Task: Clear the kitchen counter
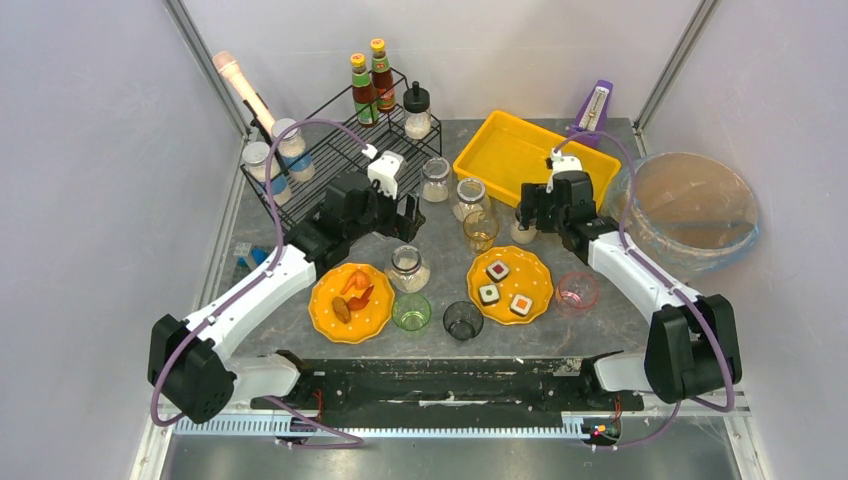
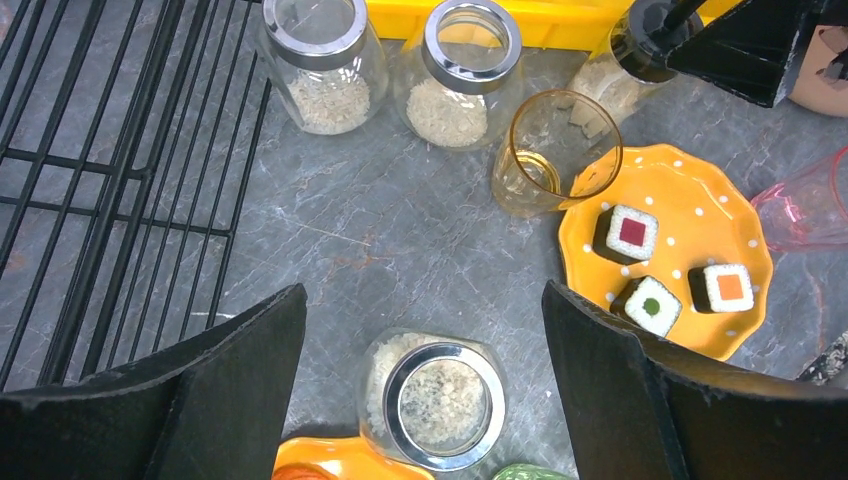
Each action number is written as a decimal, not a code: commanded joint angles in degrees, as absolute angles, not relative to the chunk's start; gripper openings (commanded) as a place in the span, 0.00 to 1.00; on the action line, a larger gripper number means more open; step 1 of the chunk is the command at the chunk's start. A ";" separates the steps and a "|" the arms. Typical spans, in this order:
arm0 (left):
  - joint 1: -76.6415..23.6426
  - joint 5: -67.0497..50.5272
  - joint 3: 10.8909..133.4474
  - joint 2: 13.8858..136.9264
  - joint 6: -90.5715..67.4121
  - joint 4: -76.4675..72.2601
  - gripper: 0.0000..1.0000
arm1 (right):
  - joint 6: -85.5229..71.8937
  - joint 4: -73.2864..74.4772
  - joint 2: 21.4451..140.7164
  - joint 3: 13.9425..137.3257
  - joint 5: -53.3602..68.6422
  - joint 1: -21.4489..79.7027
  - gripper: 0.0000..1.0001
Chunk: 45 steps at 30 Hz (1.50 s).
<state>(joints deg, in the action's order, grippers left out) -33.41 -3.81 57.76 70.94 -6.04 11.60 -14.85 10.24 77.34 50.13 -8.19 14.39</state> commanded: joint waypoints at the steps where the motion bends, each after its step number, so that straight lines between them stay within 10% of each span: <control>1: -34.70 -1.11 56.96 68.96 -2.75 7.66 0.92 | -14.38 11.72 75.39 51.02 -5.94 14.33 0.94; 32: -37.62 -5.86 56.44 71.55 -2.00 7.50 0.90 | -6.32 5.45 86.32 56.38 -1.71 14.32 0.84; 45: -38.34 -7.30 58.52 72.91 -0.10 7.46 0.89 | -4.60 12.23 79.79 61.56 1.54 14.41 0.18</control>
